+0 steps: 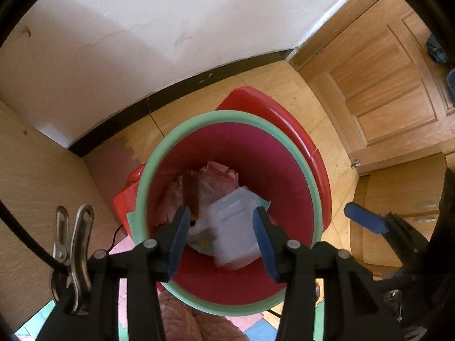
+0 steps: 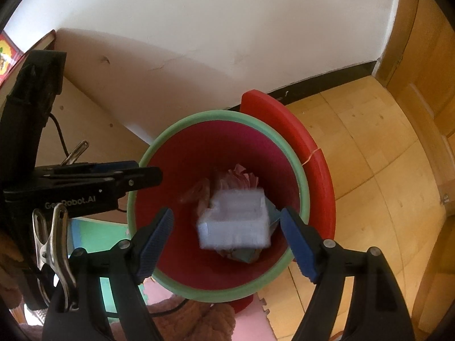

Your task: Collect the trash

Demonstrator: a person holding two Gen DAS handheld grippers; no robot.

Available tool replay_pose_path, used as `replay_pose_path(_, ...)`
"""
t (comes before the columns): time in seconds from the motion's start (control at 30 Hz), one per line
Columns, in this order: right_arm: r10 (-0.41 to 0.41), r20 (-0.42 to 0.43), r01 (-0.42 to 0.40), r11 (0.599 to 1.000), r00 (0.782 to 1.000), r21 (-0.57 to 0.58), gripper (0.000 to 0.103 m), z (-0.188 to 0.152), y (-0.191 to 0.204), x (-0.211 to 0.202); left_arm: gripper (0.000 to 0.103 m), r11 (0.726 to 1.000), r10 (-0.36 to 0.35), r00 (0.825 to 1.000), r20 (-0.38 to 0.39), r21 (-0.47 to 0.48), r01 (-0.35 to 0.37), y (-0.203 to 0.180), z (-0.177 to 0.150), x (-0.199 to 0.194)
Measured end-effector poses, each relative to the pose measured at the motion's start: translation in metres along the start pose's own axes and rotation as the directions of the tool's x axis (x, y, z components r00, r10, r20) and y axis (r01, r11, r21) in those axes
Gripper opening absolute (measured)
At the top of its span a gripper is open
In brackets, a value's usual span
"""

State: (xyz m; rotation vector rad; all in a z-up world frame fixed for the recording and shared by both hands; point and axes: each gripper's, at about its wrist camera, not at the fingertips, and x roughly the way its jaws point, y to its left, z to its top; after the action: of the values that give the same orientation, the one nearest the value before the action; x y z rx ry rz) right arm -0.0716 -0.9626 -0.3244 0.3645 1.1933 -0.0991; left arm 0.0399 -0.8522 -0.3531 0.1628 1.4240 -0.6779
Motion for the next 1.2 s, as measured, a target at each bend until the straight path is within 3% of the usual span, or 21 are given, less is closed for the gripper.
replay_pose_path(0.63,0.044,0.019,-0.044,0.999,0.999,-0.021,0.079,-0.002,0.007,-0.019,0.048,0.999,0.025,0.999,0.021,-0.021,-0.025,-0.009,-0.010,-0.018)
replay_pose_path(1.2,0.065,0.067,-0.061,0.996,0.996,-0.060,0.079,-0.024,0.027,-0.074,0.048,1.000,0.013,0.995,0.096,-0.029,-0.010,-0.027,-0.045,-0.084)
